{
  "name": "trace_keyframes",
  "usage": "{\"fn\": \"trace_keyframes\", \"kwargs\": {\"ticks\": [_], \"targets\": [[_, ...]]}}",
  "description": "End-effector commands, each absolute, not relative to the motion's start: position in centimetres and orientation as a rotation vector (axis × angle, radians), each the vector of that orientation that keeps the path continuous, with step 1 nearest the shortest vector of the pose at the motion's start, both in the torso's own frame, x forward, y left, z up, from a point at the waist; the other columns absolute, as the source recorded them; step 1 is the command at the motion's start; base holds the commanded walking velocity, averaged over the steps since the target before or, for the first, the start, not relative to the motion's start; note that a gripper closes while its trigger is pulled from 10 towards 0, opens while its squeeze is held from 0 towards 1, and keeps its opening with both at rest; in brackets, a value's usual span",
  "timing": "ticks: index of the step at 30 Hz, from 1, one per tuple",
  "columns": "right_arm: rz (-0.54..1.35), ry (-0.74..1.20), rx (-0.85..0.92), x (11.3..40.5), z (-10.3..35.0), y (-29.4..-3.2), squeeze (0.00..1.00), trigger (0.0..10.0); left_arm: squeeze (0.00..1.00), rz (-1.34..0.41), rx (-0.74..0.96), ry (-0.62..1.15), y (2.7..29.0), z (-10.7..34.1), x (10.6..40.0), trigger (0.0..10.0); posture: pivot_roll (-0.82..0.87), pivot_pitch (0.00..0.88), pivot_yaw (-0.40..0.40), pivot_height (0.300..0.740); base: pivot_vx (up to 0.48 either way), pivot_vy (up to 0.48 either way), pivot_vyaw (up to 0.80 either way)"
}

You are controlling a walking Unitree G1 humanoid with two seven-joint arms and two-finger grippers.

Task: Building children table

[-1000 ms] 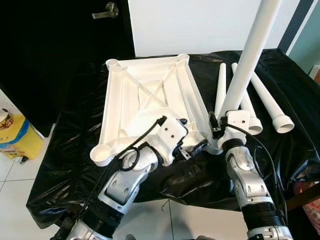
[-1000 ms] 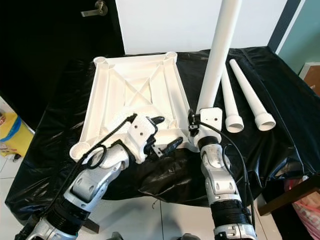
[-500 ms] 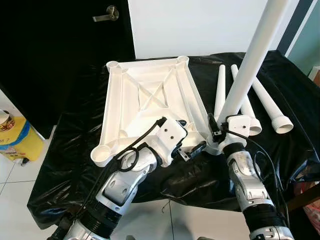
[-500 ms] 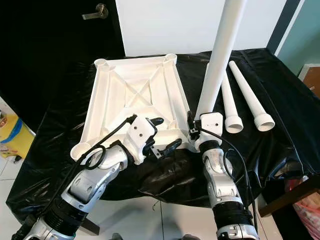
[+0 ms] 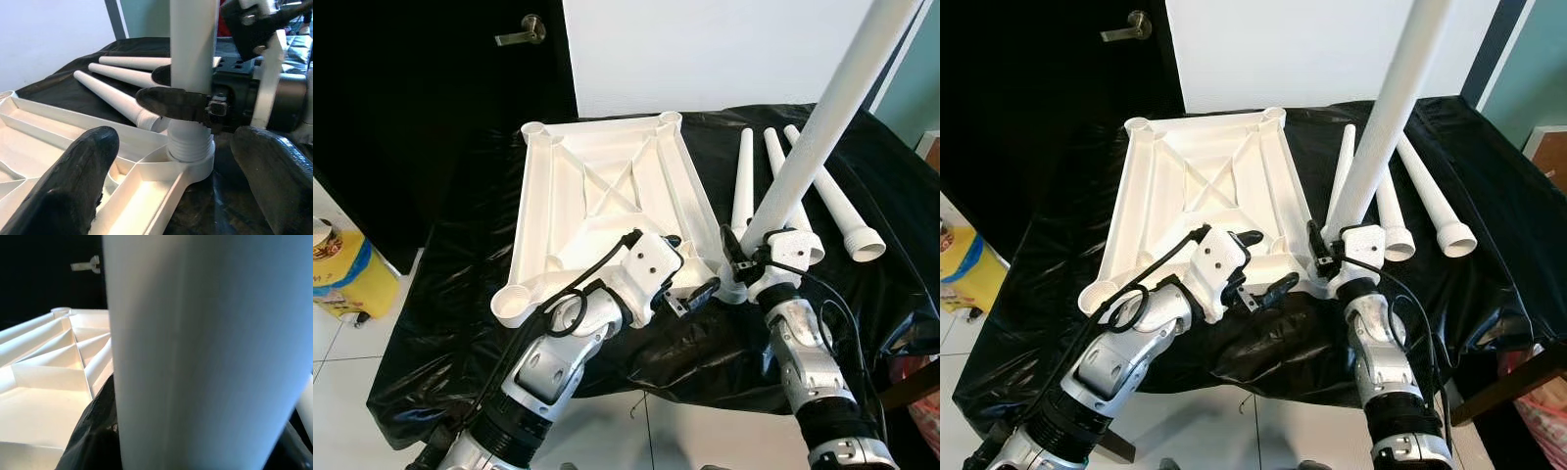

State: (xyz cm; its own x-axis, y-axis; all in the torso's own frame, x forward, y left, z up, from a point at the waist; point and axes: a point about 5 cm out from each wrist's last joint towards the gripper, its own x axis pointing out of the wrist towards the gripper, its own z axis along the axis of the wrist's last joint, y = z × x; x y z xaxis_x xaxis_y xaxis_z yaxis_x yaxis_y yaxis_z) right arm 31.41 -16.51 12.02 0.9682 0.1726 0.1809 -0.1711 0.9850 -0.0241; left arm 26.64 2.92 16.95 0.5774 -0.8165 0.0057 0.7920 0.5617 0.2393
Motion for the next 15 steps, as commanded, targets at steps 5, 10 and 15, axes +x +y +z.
{"fn": "trace_keyframes", "kwargs": {"ticks": [5,10,15], "targets": [[0.156,0.005,0.023,31.3,9.09,-16.68,0.0,10.0,0.0,-1.027,0.234,-0.115,2.54,17.02,26.36,10.0,-0.06,0.0,0.014,0.74,0.0,0.0,0.0],[0.159,0.053,0.066,31.59,8.86,-16.42,0.0,10.0,0.0,-1.019,0.233,-0.118,2.59,17.09,26.48,10.0,-0.06,0.0,0.016,0.74,0.0,0.0,0.0],[0.176,0.073,0.052,31.85,9.01,-16.08,0.0,10.0,0.0,-1.011,0.232,-0.122,2.6,17.17,26.57,10.0,-0.06,0.006,0.015,0.74,0.0,0.0,0.0]]}}
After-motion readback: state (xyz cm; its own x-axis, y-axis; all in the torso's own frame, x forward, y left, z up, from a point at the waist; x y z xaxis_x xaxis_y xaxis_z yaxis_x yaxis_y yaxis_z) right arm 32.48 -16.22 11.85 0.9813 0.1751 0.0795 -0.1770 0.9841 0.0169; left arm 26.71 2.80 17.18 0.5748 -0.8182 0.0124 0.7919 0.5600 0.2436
